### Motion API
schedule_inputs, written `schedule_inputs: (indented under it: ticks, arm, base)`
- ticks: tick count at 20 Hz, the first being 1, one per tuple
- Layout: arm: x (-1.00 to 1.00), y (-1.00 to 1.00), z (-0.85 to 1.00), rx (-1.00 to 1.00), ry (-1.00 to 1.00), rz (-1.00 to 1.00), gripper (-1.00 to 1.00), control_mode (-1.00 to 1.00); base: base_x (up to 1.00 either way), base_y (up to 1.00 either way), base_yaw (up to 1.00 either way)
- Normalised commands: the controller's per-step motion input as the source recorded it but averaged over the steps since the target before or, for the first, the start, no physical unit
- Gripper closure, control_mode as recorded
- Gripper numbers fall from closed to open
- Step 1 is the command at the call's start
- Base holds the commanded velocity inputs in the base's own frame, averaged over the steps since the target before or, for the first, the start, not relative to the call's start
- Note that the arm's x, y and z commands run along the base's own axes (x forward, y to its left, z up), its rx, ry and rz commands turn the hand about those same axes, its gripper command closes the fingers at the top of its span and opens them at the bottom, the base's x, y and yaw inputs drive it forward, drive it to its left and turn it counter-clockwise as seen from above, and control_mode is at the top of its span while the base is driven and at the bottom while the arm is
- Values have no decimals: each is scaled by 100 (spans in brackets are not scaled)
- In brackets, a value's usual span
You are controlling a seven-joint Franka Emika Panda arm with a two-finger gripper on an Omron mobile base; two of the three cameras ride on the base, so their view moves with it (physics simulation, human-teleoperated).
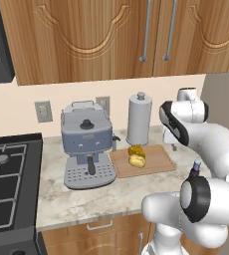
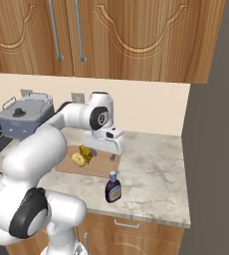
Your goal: Retrieve the reheated potato from the microwave, then place the potato, cheese, and condiment on the cutting board.
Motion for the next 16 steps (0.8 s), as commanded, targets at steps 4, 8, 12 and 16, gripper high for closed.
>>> schedule_inputs:
  ticks: [4, 8, 12, 16]
  arm:
    - [-30, -32, 14, 0, 1, -8, -100, -100]
    - [-34, -8, 2, 0, 0, -8, -100, -100]
    - [-28, -12, 0, 0, 0, -8, -100, -100]
    - [-18, -16, -1, 0, -2, -5, -100, -100]
  base:
    - [0, 0, 0]
    - [0, 0, 0]
    - [0, 0, 0]
    - [0, 0, 0]
